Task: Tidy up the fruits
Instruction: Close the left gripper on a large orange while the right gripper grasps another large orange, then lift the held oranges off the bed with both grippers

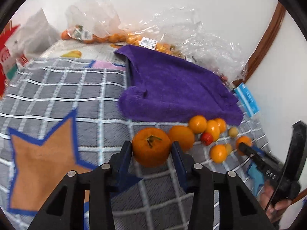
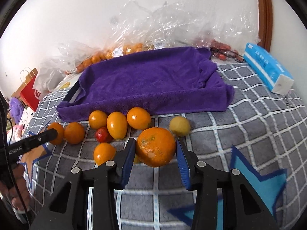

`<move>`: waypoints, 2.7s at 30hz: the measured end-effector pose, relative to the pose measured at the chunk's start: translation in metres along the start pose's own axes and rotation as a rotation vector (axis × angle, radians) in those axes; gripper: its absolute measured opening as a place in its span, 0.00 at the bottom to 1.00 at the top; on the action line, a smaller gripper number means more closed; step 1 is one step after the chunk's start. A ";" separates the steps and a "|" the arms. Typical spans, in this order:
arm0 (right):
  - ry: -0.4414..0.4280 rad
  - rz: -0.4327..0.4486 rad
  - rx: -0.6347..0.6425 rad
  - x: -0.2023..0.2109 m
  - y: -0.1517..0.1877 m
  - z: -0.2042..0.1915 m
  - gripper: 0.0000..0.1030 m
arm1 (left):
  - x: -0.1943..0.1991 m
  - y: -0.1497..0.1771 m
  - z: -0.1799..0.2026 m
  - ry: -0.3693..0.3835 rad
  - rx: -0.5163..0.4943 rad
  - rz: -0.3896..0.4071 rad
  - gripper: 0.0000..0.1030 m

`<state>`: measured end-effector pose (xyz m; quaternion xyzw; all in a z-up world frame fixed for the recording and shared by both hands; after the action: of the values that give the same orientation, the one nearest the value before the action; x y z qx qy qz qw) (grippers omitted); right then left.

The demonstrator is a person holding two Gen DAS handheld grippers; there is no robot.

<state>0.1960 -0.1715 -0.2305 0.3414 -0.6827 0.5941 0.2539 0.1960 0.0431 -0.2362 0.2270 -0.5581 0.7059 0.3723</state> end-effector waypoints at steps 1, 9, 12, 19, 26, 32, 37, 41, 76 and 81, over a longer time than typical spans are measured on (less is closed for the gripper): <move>0.005 -0.001 0.007 0.004 0.003 0.002 0.41 | 0.002 0.004 -0.003 -0.033 -0.017 -0.016 0.39; 0.013 -0.030 -0.003 -0.006 0.021 0.013 0.41 | -0.004 0.012 -0.008 -0.040 -0.016 0.016 0.44; -0.001 -0.014 -0.025 -0.009 0.018 0.014 0.42 | -0.010 0.012 -0.007 -0.050 -0.033 0.021 0.49; 0.035 -0.037 0.010 -0.017 0.021 0.011 0.44 | -0.011 0.013 -0.013 -0.015 0.016 0.041 0.49; 0.017 -0.041 0.028 -0.017 0.022 0.006 0.49 | -0.008 0.013 -0.014 0.065 0.063 0.059 0.42; 0.010 -0.026 0.007 -0.014 0.021 0.009 0.41 | -0.003 0.013 -0.008 0.065 0.033 0.079 0.39; -0.003 0.001 0.002 -0.009 0.018 0.009 0.41 | 0.001 0.011 -0.011 0.053 0.047 0.100 0.39; -0.015 0.020 -0.012 -0.005 0.018 0.011 0.41 | 0.002 0.011 -0.012 0.051 0.045 0.102 0.39; -0.056 0.139 -0.089 0.022 0.009 0.019 0.41 | 0.023 0.005 -0.019 0.006 0.063 0.195 0.39; -0.068 0.129 -0.061 0.028 0.009 0.011 0.41 | 0.030 0.006 -0.015 0.038 0.081 0.185 0.39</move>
<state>0.1719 -0.1862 -0.2169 0.3085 -0.7292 0.5763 0.2021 0.1741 0.0647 -0.2225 0.1760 -0.5406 0.7635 0.3064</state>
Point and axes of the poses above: each gripper's, at about its wrist camera, not at the fingertips, and x roughly against the way its jaws point, z to its right, y to its underside, the point moved 10 cm from there along -x, roughly the way its jaws point, and after that the axes turned 2 degrees about -x, right-handed, at the moved point
